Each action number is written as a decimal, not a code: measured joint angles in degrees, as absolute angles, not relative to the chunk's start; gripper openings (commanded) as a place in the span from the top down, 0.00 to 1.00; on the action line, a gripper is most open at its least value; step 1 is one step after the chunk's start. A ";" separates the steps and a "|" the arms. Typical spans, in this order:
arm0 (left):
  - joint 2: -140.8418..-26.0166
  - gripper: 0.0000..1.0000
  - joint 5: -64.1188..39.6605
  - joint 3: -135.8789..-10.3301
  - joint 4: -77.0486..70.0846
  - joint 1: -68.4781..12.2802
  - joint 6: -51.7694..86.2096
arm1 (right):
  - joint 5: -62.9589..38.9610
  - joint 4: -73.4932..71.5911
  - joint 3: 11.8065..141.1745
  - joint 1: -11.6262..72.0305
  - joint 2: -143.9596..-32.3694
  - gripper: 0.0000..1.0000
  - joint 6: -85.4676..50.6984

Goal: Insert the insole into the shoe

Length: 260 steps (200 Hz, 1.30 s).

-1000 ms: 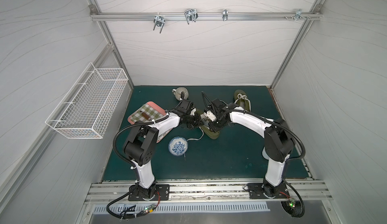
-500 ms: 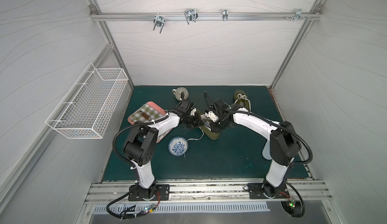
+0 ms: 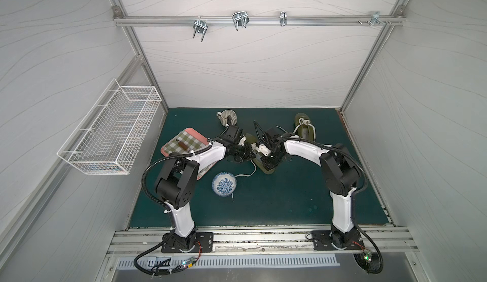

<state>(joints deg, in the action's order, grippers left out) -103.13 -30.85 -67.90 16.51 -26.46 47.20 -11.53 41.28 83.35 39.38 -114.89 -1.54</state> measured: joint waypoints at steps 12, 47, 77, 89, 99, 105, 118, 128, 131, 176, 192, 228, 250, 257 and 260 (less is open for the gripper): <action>-103.13 1.00 -30.87 -67.90 16.56 -26.44 47.16 | -10.98 41.25 83.05 39.57 -114.24 0.79 -1.63; -103.13 1.00 -31.35 -67.92 16.62 -26.50 46.78 | -7.86 43.31 81.71 40.82 -108.18 0.66 -2.66; -103.13 1.00 -32.27 -67.92 16.53 -26.68 46.70 | -6.04 43.29 81.71 41.47 -102.10 0.75 -3.68; -103.13 1.00 -32.40 -67.92 16.51 -26.68 46.70 | -6.02 42.98 81.71 41.65 -101.36 0.82 -3.90; -103.13 1.00 -32.49 -67.92 16.51 -26.68 46.72 | -5.98 42.65 81.69 41.95 -101.58 0.85 -4.40; -103.13 1.00 -32.60 -67.92 16.49 -26.68 46.72 | -5.96 42.52 81.65 42.04 -101.93 0.86 -4.71; -103.13 1.00 -32.62 -67.92 16.45 -26.68 46.72 | -6.15 41.69 81.32 42.17 -103.26 0.88 -4.91; -103.13 1.00 -32.67 -67.92 16.45 -26.68 46.72 | -6.33 40.82 80.82 42.30 -104.62 0.91 -5.10; -103.13 1.00 -32.69 -67.92 16.45 -26.68 46.72 | -6.31 40.51 80.58 42.33 -104.99 0.92 -5.26; -103.13 1.00 -32.56 -65.30 14.94 -26.57 46.98 | -8.47 36.95 77.43 42.17 -111.61 1.00 -5.69; -103.09 1.00 -32.58 -64.69 14.35 -26.24 47.11 | -8.62 36.84 77.36 42.15 -111.48 1.00 -5.67; -102.56 1.00 -33.17 -63.79 12.91 -26.44 47.13 | -6.07 37.85 76.47 42.81 -108.36 0.98 -5.78; -102.37 1.00 -33.52 -62.76 12.05 -26.57 47.13 | -4.14 39.90 77.28 43.29 -105.25 0.96 -5.78; -102.24 1.00 -33.52 -62.39 11.77 -26.59 47.16 | -3.33 40.23 77.62 43.46 -104.22 0.96 -5.80; -102.19 1.00 -33.54 -62.24 11.66 -26.59 47.16 | -3.01 40.29 77.73 43.51 -103.85 0.96 -5.80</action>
